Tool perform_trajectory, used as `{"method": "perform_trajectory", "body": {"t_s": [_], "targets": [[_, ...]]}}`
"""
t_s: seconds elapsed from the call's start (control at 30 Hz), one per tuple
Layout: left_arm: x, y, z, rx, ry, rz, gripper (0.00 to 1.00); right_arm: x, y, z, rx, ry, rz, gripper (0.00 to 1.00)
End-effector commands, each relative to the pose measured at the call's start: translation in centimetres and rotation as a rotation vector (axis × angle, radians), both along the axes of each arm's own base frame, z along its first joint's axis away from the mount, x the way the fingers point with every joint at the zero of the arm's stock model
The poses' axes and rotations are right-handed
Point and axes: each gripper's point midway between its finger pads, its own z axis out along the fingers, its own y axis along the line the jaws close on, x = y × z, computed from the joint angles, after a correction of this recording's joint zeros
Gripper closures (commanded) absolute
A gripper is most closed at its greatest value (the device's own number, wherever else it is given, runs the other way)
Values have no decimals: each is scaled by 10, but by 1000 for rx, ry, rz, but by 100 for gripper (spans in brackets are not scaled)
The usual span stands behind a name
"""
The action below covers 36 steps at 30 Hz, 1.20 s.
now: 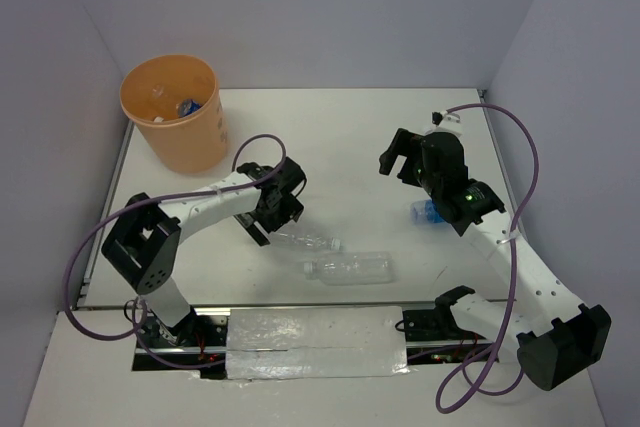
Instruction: Put the plastic bottles in the bin
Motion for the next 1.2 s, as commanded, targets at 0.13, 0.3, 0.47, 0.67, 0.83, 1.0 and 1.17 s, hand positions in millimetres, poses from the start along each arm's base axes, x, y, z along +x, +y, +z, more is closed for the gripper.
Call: {"method": "perform_trajectory", "body": {"t_s": [0.13, 0.3, 0.47, 0.67, 0.83, 1.0, 1.17], "targets": [[12, -8, -11, 5, -20, 9, 3, 3, 4, 21, 19, -55, 12, 0], [27, -12, -10, 36, -42, -13, 22, 1, 3, 22, 27, -61, 6, 0], [42, -1, -12, 79, -61, 13, 48, 0, 1, 20, 18, -60, -2, 0], [93, 32, 31, 108, -204, 75, 68, 2, -1, 24, 7, -64, -7, 0], [159, 62, 144, 184, -501, -49, 75, 2, 0, 24, -5, -63, 3, 0], [182, 96, 289, 445, -870, -242, 76, 2, 2, 18, -2, -48, 11, 0], [177, 159, 377, 706, -1007, -194, 76, 6, 6, 15, 0, -40, 21, 0]]}}
